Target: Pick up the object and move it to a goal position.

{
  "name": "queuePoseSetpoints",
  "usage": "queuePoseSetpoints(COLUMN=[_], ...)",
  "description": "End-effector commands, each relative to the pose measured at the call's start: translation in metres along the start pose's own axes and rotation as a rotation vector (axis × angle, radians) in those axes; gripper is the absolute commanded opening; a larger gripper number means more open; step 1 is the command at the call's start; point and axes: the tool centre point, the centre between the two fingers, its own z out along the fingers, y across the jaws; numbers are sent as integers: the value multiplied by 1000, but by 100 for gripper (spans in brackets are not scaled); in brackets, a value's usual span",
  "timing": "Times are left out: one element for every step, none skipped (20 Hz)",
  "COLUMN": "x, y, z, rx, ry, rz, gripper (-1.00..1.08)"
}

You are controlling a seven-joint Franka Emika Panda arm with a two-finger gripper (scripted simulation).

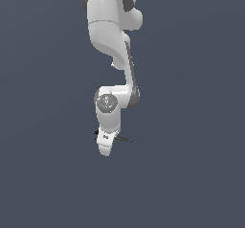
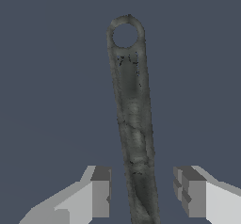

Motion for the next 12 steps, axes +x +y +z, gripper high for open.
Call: queuePoseSetpoints(x=[-1, -1, -1, -1, -1, -1, -1, -1, 2, 2, 2, 3], y=[0, 0, 0, 0, 0, 0, 0, 0, 0, 0, -1, -1], z=[2, 2, 2, 2, 2, 2, 2, 2, 0, 0, -1, -2], rx=[0, 0, 0, 0, 0, 0, 0, 0, 0, 0, 0, 0], ry=[0, 0, 0, 0, 0, 0, 0, 0, 1, 1, 1, 1], rz=[1, 1, 1, 1, 1, 1, 1, 1, -3, -3, -3, -3], gripper=[-100, -100, -100, -100, -100, -100, -100, -100, -100, -100, -100, -100])
